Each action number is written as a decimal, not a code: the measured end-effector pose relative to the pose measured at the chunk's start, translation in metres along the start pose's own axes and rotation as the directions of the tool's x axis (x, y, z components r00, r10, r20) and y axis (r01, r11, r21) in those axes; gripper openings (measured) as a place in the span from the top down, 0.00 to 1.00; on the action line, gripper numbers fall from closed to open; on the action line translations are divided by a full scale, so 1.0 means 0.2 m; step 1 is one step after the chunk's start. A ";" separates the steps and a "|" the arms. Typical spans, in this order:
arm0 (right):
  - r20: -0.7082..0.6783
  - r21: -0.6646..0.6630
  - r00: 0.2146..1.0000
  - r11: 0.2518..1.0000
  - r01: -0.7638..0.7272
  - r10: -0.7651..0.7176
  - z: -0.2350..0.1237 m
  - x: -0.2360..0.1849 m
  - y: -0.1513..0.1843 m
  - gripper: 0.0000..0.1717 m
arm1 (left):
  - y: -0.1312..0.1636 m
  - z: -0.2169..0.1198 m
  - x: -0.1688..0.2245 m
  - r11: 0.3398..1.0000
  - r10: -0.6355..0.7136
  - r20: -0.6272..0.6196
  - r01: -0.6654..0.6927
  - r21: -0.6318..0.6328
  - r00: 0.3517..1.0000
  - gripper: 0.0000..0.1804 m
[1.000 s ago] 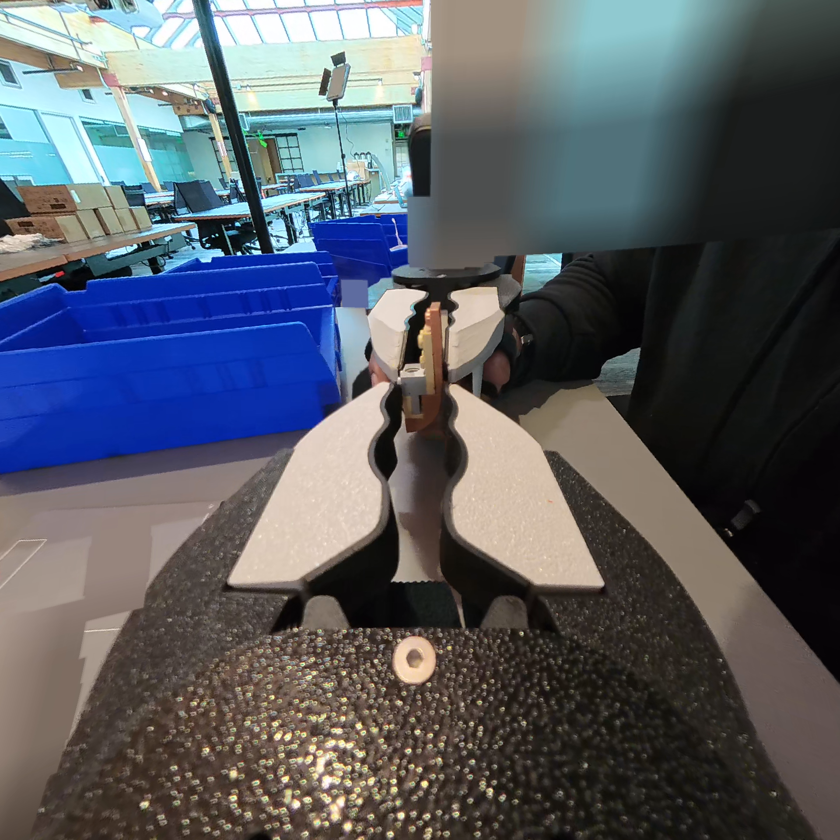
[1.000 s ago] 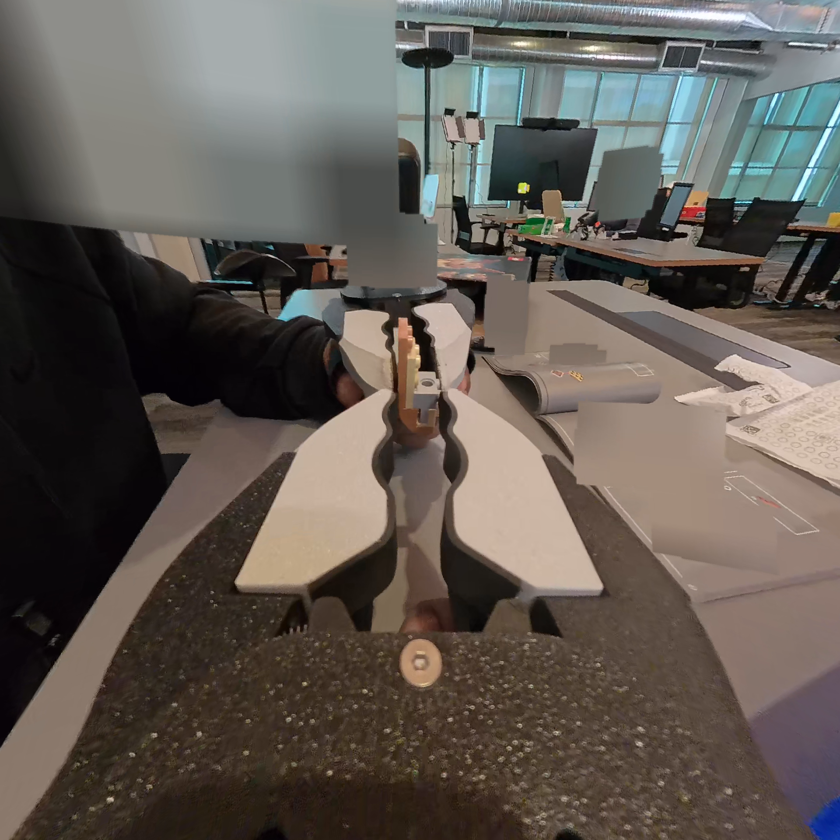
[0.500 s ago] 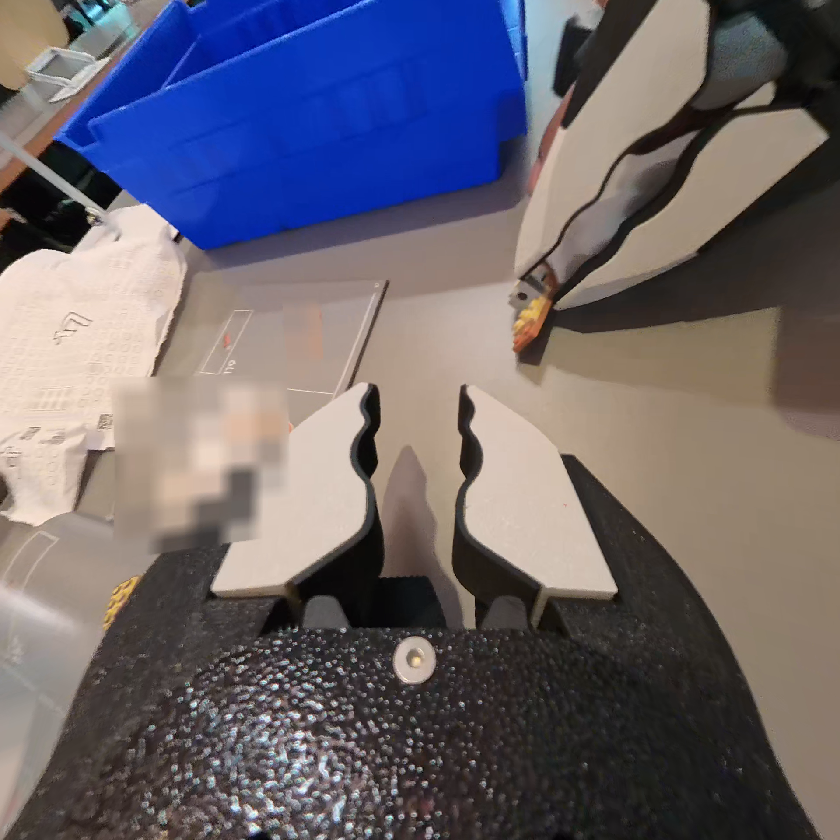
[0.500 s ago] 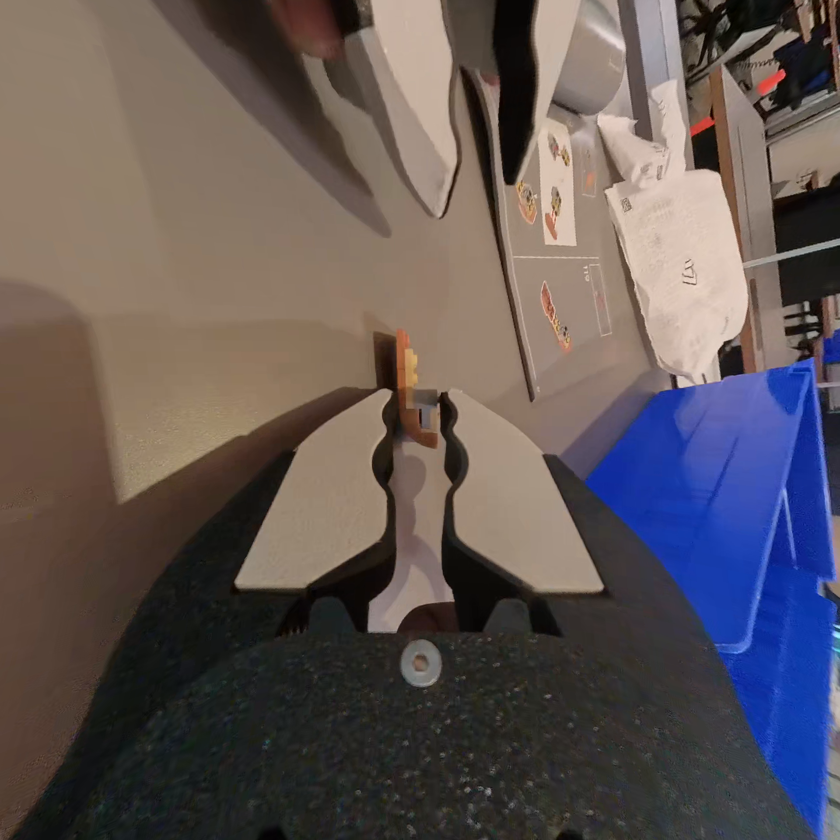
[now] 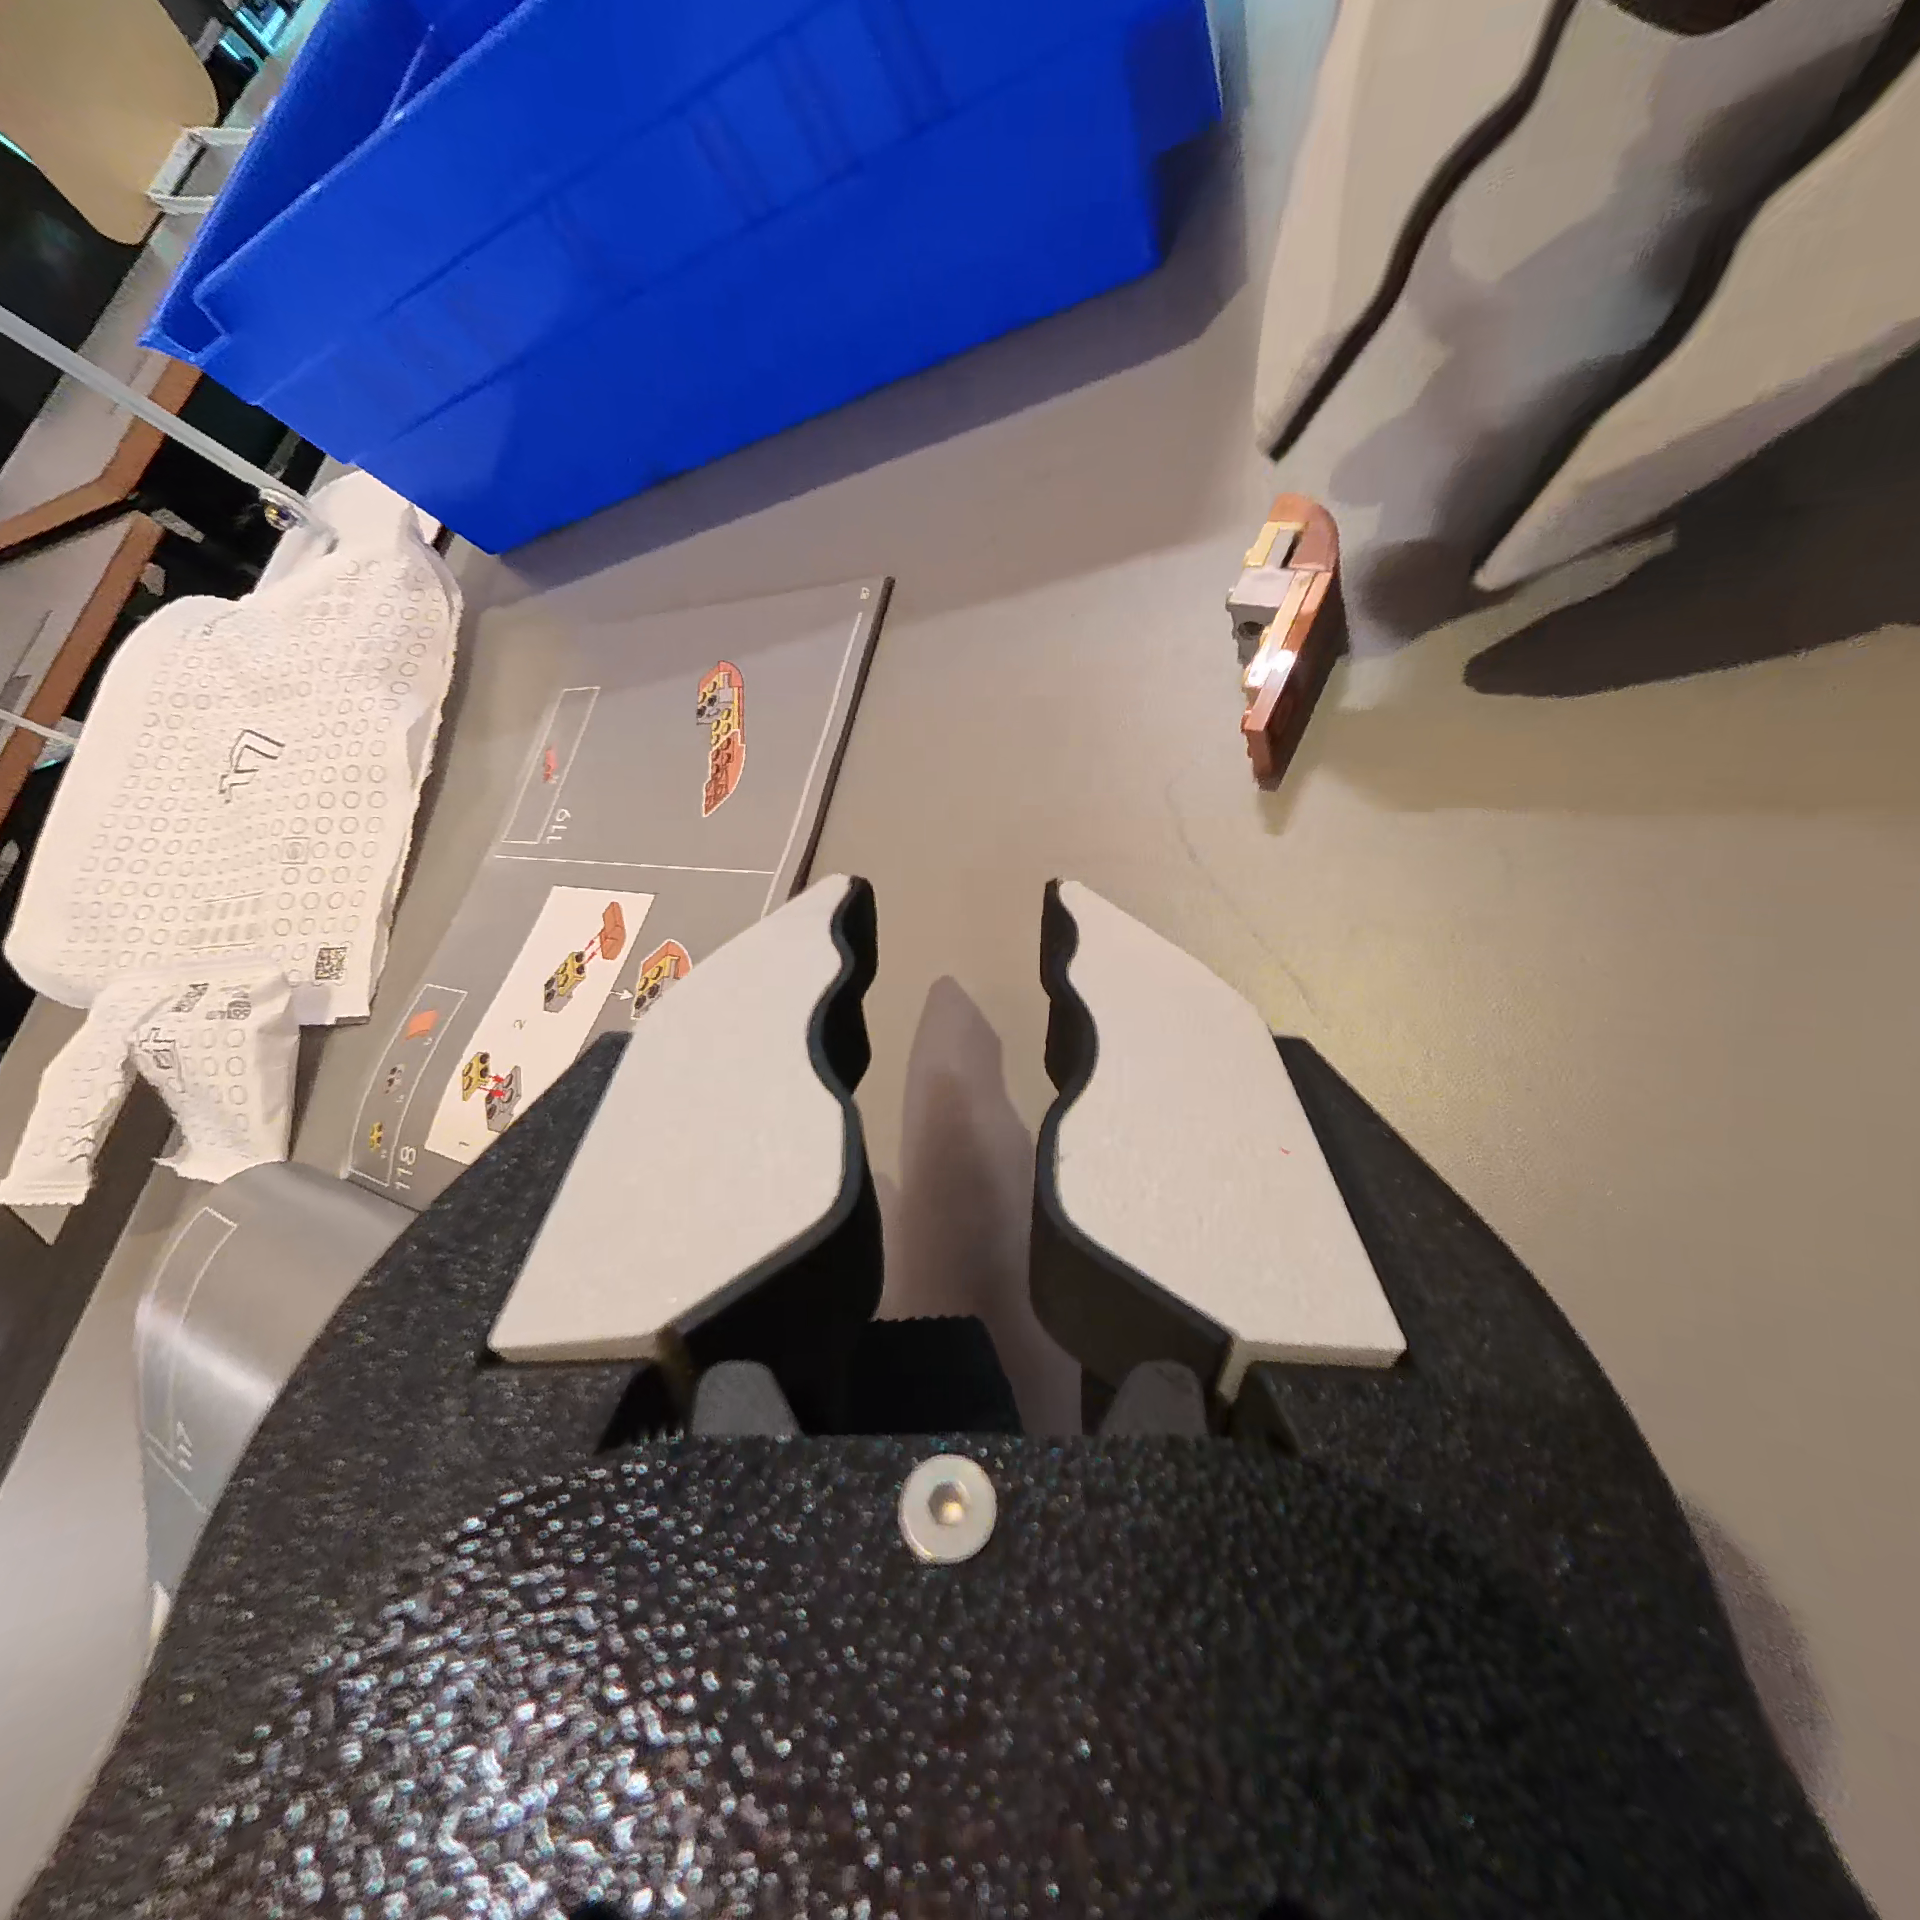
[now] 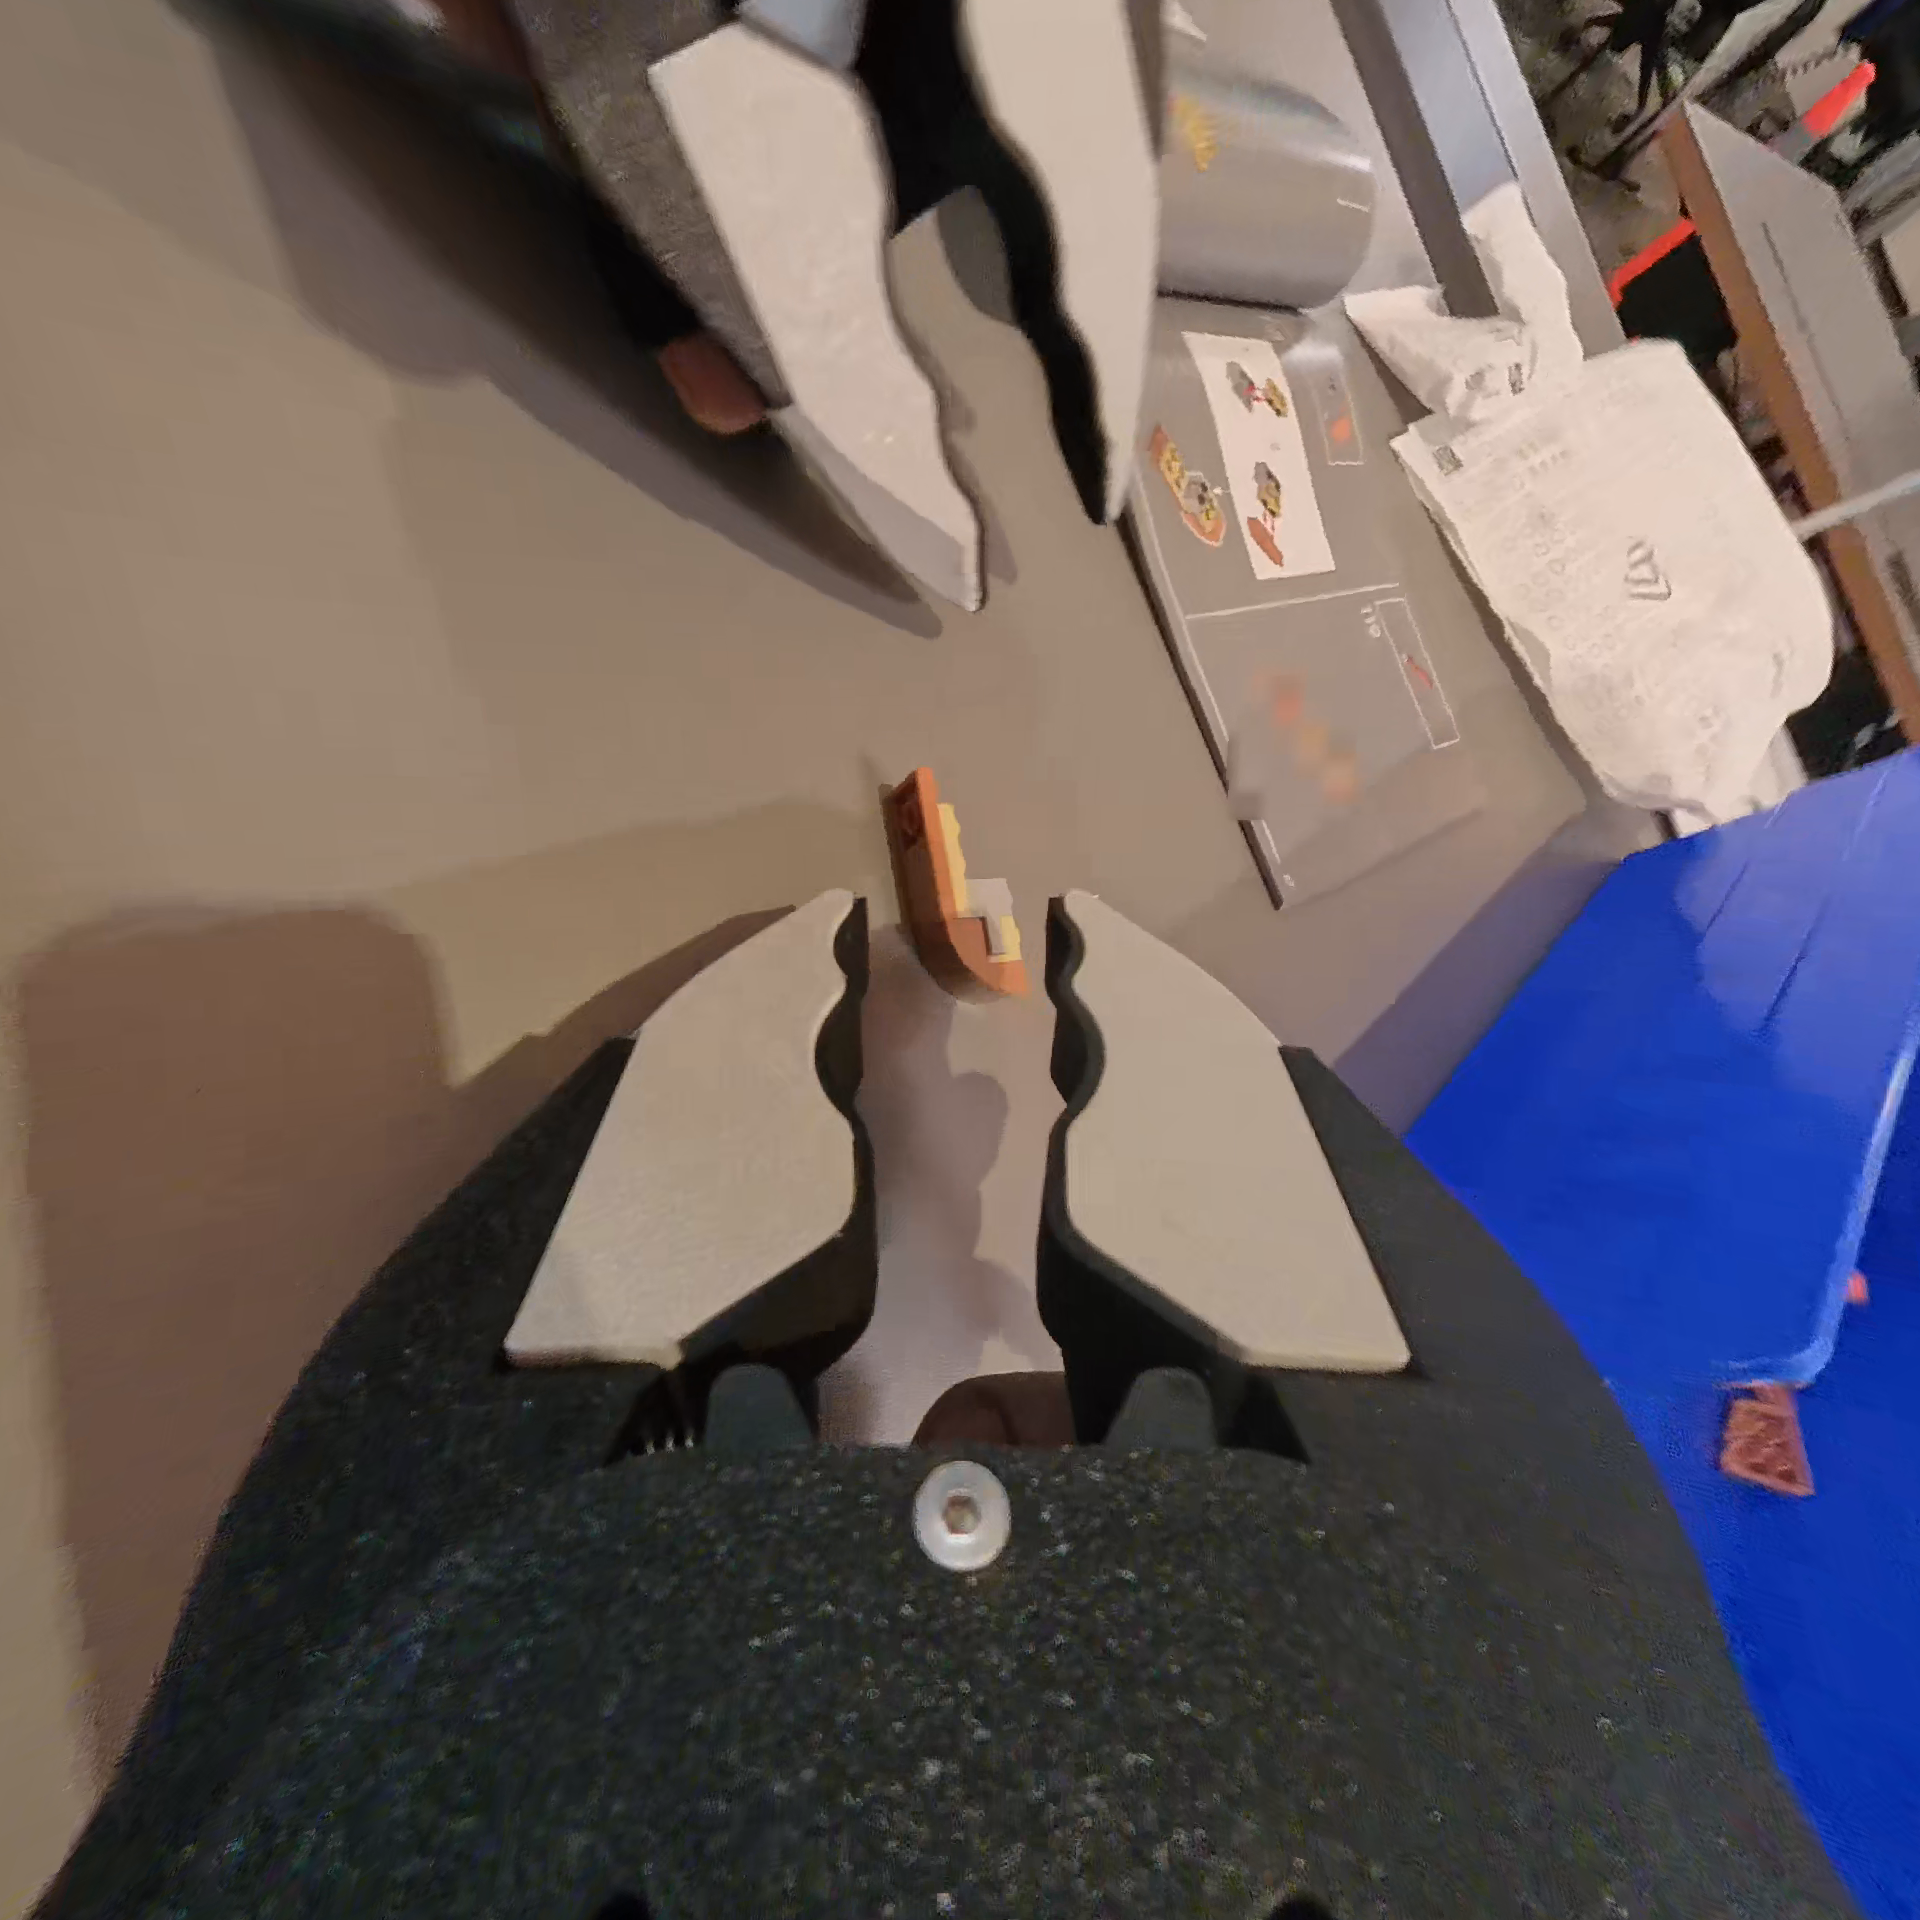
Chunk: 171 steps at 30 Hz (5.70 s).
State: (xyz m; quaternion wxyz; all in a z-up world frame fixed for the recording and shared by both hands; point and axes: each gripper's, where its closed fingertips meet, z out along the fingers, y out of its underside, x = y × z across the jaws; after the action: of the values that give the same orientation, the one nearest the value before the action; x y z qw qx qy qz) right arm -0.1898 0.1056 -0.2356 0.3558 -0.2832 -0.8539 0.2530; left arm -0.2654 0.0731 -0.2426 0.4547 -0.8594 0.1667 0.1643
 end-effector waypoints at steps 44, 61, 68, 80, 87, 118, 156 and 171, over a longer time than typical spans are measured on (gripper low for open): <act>0.314 0.091 0.939 0.980 -0.179 0.142 0.01 -0.02 -0.01 0.83 | 0.06 -0.02 -0.05 0.994 0.096 0.073 -0.091 -0.068 0.993 0.88; 0.223 0.145 0.975 0.988 -0.049 0.016 -0.04 -0.07 -0.02 0.81 | 0.06 -0.01 -0.04 0.993 0.099 0.076 -0.093 -0.072 0.992 0.89; 0.218 0.253 0.952 0.954 0.159 -0.216 -0.09 -0.12 0.00 0.83 | 0.03 -0.01 -0.01 0.990 0.128 0.076 -0.123 -0.063 0.989 0.89; 0.356 0.200 0.926 0.978 0.058 -0.127 -0.03 -0.13 0.05 0.78 | -0.17 -0.06 0.37 0.995 0.028 -0.355 0.008 0.099 0.935 0.88; 0.398 0.189 0.910 0.981 0.046 -0.120 -0.01 -0.14 0.04 0.81 | -0.24 -0.03 0.45 0.986 -0.136 -0.455 0.165 0.024 0.880 0.85; 0.443 0.206 0.877 0.973 0.104 -0.187 -0.04 -0.24 0.01 0.90 | -0.19 0.00 0.50 0.999 0.030 -0.400 -0.045 -0.026 0.916 0.95; 0.509 0.120 0.860 0.993 -0.020 -0.044 -0.04 -0.24 0.05 0.90 | -0.19 0.00 0.50 1.000 -0.017 -0.410 0.008 -0.022 0.912 0.95; 0.728 -0.130 0.547 0.867 -0.481 0.413 -0.08 -0.19 -0.02 0.90 | -0.22 -0.01 0.44 0.955 0.284 -0.253 -0.251 0.156 0.925 0.88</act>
State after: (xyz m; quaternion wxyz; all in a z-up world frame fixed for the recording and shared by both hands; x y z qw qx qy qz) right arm -0.1556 0.0816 -0.2410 -0.0833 -0.3491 -0.8106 0.4627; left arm -0.1668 0.0818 -0.2477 0.4516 -0.8138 0.3532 0.0946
